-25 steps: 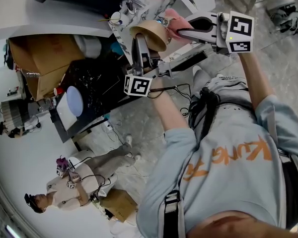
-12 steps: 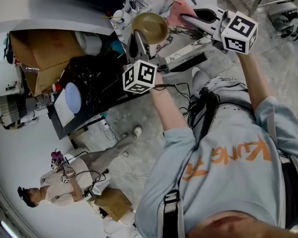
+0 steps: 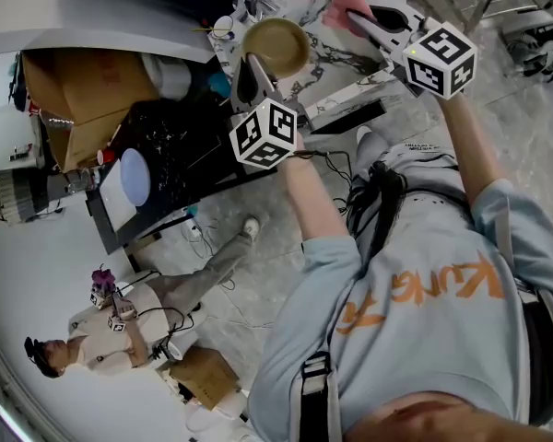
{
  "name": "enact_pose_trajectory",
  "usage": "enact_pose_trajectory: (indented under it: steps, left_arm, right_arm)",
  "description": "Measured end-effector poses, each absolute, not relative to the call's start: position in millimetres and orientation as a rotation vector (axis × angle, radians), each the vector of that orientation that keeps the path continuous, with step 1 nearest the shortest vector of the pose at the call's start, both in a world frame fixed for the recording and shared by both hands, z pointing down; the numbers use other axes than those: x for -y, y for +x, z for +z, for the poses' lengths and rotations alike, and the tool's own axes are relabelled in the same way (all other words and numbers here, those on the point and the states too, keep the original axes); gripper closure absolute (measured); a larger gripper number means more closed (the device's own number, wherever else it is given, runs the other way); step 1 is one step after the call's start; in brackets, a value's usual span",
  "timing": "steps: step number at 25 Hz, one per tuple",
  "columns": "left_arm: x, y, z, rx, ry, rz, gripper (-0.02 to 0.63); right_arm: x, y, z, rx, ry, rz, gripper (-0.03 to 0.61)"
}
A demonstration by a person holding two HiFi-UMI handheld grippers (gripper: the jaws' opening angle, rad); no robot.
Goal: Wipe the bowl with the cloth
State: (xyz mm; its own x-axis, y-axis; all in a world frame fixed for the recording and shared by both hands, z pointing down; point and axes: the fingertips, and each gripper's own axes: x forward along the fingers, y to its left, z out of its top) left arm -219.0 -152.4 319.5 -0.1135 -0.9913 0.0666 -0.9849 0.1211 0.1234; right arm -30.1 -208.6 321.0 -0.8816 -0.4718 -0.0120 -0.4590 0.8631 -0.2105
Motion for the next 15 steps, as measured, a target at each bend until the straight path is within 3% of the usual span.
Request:
enact_pose_trajectory:
  steps: [15]
  left_arm:
    - [152.0, -225.1, 332.5, 2.353, 1.919, 0.065, 0.58]
  right_arm:
    - [227.7, -13.3, 332.4, -2.976, -1.026, -0.275, 0.529]
